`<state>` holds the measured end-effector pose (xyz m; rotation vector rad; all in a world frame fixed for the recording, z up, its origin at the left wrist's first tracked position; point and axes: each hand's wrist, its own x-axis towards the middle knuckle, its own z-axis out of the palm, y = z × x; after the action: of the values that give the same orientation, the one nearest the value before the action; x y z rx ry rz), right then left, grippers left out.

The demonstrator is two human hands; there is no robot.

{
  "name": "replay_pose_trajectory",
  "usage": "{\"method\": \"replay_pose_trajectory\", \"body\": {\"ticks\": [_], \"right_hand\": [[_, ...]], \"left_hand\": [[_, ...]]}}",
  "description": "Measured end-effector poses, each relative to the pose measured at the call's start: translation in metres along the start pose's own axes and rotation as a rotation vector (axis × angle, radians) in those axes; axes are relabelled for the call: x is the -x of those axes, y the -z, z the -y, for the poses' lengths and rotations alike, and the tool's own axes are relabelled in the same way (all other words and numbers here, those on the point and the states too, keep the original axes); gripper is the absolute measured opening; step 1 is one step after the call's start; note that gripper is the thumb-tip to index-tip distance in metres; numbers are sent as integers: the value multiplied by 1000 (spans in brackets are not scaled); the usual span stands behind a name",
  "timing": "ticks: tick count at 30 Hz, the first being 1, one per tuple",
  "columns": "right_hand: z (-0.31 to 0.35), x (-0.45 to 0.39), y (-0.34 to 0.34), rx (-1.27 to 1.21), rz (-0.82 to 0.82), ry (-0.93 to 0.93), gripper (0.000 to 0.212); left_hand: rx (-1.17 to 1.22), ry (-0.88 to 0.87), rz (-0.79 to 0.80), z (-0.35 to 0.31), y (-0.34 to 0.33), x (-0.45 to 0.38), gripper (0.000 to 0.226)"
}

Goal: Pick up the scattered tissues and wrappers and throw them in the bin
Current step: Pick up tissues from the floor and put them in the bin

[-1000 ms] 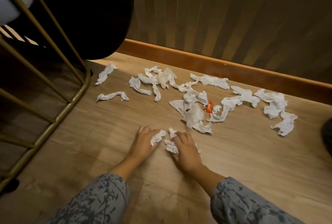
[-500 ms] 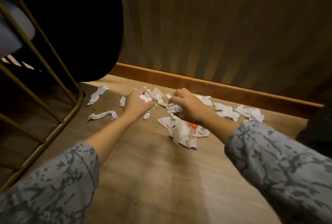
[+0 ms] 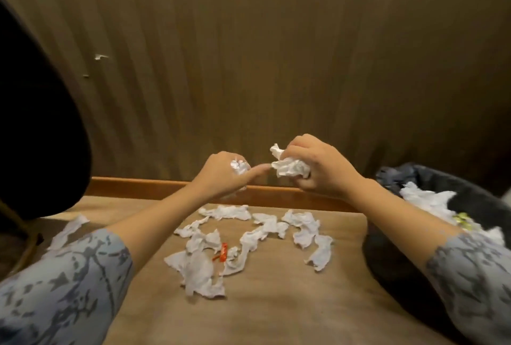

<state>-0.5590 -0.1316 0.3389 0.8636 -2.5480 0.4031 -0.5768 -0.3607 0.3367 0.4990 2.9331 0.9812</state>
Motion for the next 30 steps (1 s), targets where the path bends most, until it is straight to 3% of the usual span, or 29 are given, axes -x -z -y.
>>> {"method": "replay_pose_trajectory", "body": {"ticks": [3,6,9,14,19,21,23,26,30], "right_hand": [[-42,62,35,-116,-186,-221,19],[-84,120,57,-193,-349,-476,8],[-119,170,67,-194,-438,-672,4],[-159,222,65,-186,-579,-920,6],[-185,249,55,-147,-628,-1085,26],[-192,256,53,-84,-579,-1170,46],[-197,257,54,-68,-515,-1227,53],[-194,246,60,-78,-493,-1212,52],[-174,206,61,-156,-581,-1014,29]], "left_hand": [[441,144,-26,-65,-53,-27,60],[959,373,92,-128,-106,-52,49],[1173,495,141,-176,-163,-78,37],[1164,491,94,-240,-232,-98,16],[937,276,167,-274,-269,-99,43],[852,150,185,-272,-277,-101,45],[771,57,165,-264,-277,-104,41],[671,-45,83,-245,-261,-109,29],[554,-55,35,-202,-226,-112,23]]}}
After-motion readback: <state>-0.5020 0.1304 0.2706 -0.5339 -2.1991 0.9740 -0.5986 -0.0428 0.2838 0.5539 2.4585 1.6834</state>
